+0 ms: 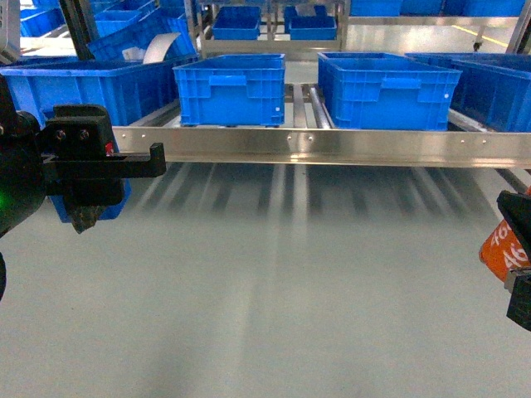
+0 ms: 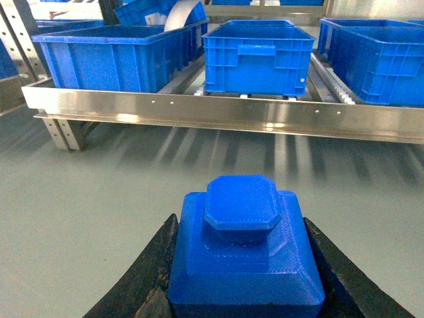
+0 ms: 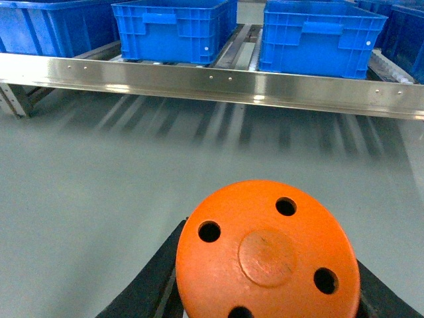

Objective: Sort blue parts and orange caps into right shelf containers

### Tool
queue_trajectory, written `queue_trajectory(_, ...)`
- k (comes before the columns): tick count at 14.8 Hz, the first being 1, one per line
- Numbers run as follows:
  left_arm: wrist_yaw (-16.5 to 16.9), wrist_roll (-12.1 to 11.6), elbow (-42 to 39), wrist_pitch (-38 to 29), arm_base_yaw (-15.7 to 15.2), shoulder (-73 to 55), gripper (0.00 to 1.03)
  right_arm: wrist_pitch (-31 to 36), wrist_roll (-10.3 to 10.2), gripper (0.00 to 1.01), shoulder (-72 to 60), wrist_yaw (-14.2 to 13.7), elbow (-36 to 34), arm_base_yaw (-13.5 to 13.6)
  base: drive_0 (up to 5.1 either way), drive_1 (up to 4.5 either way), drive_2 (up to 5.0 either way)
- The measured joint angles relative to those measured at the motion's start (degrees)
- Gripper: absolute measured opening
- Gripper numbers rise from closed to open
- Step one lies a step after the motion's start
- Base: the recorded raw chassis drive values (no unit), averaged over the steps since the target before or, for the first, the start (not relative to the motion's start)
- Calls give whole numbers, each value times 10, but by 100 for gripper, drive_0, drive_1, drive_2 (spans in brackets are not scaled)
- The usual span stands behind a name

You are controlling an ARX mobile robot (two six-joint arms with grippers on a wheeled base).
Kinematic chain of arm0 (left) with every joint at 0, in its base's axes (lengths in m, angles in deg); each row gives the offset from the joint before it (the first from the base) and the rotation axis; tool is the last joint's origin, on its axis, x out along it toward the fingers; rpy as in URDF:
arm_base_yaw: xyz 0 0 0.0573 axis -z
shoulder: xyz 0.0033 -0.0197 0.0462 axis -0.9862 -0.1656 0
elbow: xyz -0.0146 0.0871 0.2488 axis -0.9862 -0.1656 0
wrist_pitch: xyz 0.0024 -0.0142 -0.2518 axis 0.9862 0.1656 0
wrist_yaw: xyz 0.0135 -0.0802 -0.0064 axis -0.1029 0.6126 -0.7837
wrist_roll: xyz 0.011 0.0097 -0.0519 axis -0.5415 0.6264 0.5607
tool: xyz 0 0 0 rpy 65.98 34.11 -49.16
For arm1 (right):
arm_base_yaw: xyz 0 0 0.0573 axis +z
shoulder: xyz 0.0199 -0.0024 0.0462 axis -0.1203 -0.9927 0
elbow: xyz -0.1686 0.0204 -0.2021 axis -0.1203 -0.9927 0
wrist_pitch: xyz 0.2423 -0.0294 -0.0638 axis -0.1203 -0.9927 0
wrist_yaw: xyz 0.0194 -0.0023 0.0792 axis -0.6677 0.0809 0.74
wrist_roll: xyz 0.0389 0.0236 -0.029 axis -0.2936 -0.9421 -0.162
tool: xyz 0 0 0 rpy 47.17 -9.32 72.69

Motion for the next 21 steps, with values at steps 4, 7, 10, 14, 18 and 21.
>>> queue_trajectory(4, 0, 0, 0, 0, 0, 0, 40, 0, 0, 44, 0, 0, 0, 0, 0, 0, 0)
queue_trajectory(7, 0, 0, 0, 0, 0, 0, 40, 0, 0, 44, 0, 0, 0, 0, 0, 0, 0)
queue_trajectory(10, 1, 0, 0, -1, 0, 0, 40, 0, 0, 44, 0, 0, 0, 0, 0, 0, 0)
queue_trajectory(14, 0, 0, 0, 0, 0, 0, 40, 0, 0, 44, 0, 0, 0, 0, 0, 0, 0)
queue_trajectory(18, 0, 0, 0, 0, 0, 0, 40, 0, 0, 44, 0, 0, 0, 0, 0, 0, 0)
queue_trajectory(21, 0, 0, 0, 0, 0, 0, 40, 0, 0, 44, 0, 0, 0, 0, 0, 0, 0)
